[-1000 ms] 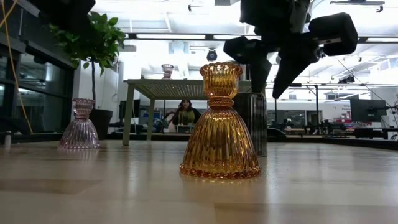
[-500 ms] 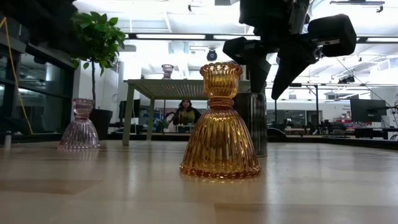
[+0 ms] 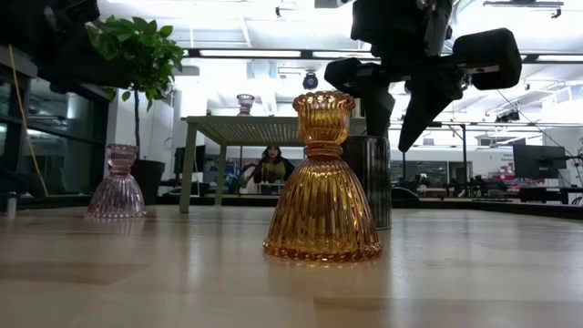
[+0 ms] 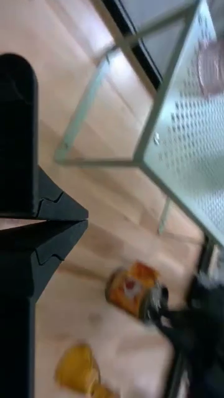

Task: Pick & Place candle stick holders
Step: Put the top scented candle on the shelf

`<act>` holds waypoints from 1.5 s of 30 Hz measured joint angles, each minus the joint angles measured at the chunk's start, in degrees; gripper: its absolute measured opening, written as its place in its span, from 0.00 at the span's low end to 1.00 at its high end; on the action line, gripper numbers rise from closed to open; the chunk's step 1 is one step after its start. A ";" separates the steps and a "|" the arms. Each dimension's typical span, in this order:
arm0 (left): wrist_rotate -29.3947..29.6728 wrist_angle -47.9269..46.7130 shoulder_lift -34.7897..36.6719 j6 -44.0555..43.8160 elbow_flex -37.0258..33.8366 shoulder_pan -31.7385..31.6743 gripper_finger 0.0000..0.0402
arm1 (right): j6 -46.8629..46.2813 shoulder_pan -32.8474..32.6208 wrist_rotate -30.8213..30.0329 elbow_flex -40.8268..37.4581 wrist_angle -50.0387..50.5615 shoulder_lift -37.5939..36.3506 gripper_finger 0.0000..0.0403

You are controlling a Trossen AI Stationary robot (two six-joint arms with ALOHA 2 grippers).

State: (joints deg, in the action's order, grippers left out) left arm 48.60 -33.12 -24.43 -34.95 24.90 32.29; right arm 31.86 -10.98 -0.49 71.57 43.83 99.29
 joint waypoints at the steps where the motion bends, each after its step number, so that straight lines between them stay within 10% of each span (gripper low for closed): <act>1: -1.40 1.55 2.02 1.57 -1.09 0.00 0.00 | 0.24 -0.08 -0.02 0.00 -0.03 0.00 0.37; 17: -18.50 12.36 21.65 16.72 -12.55 -0.02 0.00 | 2.55 -0.33 -2.69 0.00 0.28 0.11 0.32; 45: 3.38 12.48 22.84 18.24 -12.59 -0.02 0.00 | -3.39 -0.22 -2.70 0.07 3.24 0.04 0.01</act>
State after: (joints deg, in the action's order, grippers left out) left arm 51.98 -20.64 -1.58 -16.71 12.32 32.27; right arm 28.47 -11.20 -3.20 71.64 47.07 99.33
